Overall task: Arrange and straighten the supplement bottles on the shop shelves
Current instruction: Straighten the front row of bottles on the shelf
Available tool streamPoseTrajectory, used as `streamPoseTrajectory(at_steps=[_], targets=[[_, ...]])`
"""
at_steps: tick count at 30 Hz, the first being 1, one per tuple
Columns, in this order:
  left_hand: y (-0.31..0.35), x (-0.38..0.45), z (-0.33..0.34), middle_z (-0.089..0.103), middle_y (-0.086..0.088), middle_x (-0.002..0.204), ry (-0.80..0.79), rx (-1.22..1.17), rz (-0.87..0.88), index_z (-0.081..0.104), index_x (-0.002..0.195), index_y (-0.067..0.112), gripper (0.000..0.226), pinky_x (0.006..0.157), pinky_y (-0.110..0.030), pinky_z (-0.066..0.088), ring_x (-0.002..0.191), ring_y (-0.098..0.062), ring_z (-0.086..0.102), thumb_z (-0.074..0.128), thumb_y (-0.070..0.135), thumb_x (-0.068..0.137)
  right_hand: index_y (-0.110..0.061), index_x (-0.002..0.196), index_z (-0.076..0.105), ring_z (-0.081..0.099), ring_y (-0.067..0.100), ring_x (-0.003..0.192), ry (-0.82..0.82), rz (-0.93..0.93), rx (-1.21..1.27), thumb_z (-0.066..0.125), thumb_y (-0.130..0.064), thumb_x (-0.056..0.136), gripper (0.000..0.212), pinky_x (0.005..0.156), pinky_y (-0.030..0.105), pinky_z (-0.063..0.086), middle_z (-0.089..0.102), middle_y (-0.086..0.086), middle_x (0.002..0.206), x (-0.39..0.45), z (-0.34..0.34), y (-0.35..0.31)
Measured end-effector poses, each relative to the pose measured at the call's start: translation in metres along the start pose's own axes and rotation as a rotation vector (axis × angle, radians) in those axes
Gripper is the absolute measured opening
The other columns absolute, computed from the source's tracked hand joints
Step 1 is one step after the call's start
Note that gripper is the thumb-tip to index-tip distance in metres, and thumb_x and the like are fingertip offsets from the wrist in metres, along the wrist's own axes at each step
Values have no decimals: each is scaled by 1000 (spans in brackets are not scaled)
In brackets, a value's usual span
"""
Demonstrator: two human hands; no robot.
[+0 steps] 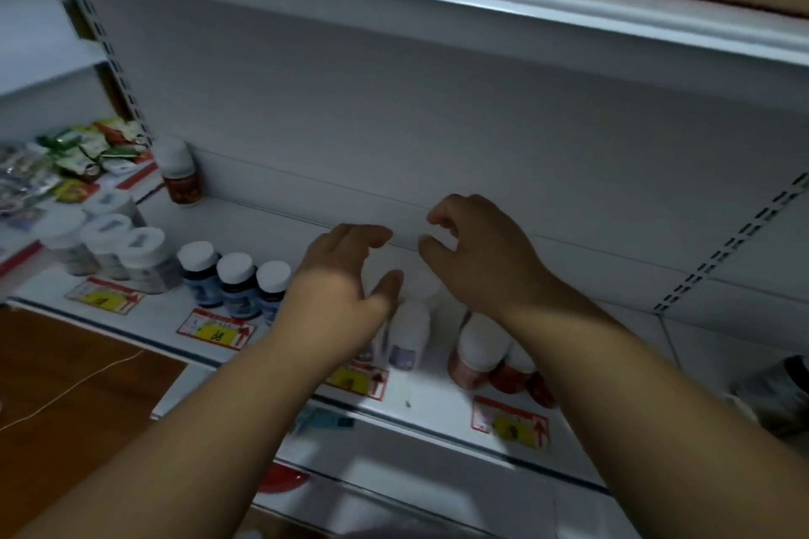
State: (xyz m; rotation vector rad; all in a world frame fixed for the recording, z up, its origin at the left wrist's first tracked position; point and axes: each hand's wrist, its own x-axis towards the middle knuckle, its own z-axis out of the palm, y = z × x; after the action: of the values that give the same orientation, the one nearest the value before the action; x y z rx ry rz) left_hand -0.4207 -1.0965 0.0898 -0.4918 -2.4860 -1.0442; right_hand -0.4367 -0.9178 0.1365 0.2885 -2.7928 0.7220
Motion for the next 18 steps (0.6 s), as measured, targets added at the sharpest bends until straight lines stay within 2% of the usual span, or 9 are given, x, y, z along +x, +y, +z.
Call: streamPoseTrajectory(at_steps=[2,4,6,12,15,18], targets=[[-33,7,-26,59,3,111,17,-18,-19,59,123,16,40,84,-19,36,101,-16,54,69,19,84,-22,115,58,50,10,91,18,-32,25,58,-39,91,30,70,22,34,52,-5,103,11,20,-34],[-69,12,-55,56,11,111,16,-25,-47,57,124,24,38,80,-19,37,99,-6,51,65,25,86,-23,116,57,46,6,90,35,-45,49,58,-39,91,29,65,12,30,48,-9,101,25,43,-67],[-106,17,-86,56,12,111,-10,-17,-49,56,123,27,36,80,-22,38,97,-4,50,61,30,88,-24,116,56,46,4,90,34,-40,92,57,-39,92,28,65,6,27,49,-10,102,42,69,-102],[-201,25,-172,61,3,111,-28,90,-64,61,117,22,30,75,-23,39,95,-10,54,64,29,88,-19,117,56,52,9,92,40,-61,180,59,-38,91,32,76,24,41,57,-2,108,93,144,-198],[-238,37,-199,59,0,112,-67,144,-45,61,117,20,32,79,-26,39,100,-16,55,64,29,88,-19,123,54,57,16,96,-15,-21,115,59,-39,90,38,80,31,48,56,3,115,129,175,-226],[-266,51,-213,57,1,118,-72,164,-62,58,121,26,34,83,-26,42,104,-15,54,62,33,88,-21,128,51,58,25,101,-78,21,26,59,-38,89,44,81,34,48,52,9,121,175,203,-243]])
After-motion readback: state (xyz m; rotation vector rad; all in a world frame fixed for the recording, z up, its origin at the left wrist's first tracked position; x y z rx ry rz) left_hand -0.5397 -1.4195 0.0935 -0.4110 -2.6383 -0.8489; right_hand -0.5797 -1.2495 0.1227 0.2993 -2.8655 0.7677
